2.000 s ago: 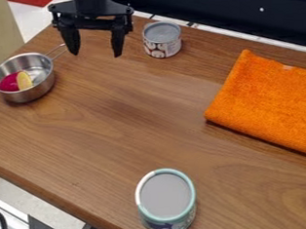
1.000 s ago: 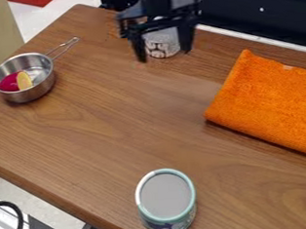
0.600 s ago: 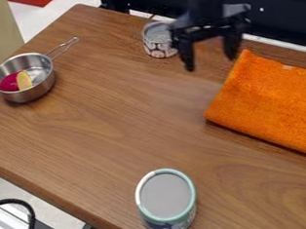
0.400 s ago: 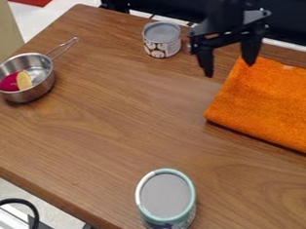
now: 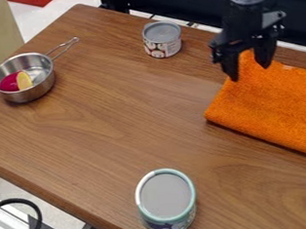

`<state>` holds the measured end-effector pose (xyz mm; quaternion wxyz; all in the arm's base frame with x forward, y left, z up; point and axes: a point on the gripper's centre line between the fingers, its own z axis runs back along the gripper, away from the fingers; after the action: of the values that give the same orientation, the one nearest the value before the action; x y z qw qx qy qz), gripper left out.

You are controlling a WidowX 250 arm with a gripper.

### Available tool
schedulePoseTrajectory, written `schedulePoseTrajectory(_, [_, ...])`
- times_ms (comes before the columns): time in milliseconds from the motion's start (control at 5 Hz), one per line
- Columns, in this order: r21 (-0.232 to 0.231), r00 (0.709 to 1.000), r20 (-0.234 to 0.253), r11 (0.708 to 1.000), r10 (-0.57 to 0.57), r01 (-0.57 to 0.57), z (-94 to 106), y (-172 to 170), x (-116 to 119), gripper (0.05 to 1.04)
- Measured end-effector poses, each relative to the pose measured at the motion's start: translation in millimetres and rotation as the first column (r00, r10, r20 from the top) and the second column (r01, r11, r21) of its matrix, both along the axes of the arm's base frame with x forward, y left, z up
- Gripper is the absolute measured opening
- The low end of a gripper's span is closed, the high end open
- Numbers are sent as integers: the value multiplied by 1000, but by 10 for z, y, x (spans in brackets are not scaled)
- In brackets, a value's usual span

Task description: Put the orange cloth to the bottom of the table

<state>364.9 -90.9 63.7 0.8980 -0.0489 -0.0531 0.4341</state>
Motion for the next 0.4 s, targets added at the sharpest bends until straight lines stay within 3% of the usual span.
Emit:
schedulePoseTrajectory(200, [35,998,-33,998,54,-53,-76,-171,34,395])
schedulePoseTrajectory(400, [76,982,-45,981,184,-180,-137,-275,103,177])
